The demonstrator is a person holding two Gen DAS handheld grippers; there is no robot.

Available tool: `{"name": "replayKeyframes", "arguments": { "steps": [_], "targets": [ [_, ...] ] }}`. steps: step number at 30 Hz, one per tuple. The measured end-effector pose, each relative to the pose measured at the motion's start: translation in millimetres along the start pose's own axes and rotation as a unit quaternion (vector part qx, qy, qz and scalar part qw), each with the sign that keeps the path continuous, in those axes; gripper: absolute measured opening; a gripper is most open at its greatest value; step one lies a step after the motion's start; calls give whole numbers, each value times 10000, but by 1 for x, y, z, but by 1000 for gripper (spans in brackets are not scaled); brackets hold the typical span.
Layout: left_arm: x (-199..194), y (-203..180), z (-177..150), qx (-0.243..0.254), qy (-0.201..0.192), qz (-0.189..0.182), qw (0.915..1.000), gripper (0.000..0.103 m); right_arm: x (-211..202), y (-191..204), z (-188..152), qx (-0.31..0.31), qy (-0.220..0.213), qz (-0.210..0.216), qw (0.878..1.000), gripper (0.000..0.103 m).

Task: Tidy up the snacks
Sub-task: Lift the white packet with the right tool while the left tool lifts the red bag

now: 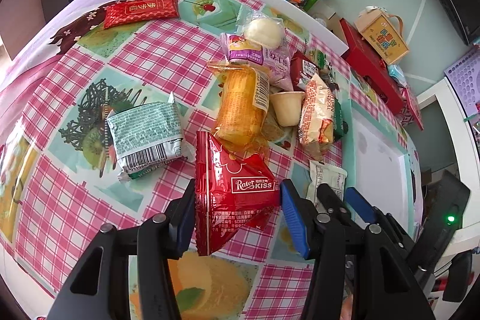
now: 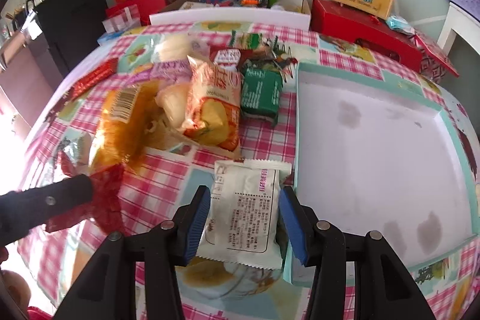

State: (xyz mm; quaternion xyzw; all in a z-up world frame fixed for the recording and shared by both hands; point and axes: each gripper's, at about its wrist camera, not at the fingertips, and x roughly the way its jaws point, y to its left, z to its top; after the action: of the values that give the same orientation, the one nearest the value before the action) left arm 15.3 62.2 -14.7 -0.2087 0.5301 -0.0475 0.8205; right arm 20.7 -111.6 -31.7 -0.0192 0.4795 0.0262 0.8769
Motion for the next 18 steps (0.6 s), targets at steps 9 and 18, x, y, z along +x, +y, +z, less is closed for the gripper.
{"name": "replayKeyframes", "arguments": {
  "steps": [9,18],
  "targets": [
    [0,0,0,4,1,13,10000,55,9,2,7,-8,-12,-217,9998,51],
    [0,0,0,5,10,38,10000,55,14,6,6,76,191,316,9993,54]
  ]
}}
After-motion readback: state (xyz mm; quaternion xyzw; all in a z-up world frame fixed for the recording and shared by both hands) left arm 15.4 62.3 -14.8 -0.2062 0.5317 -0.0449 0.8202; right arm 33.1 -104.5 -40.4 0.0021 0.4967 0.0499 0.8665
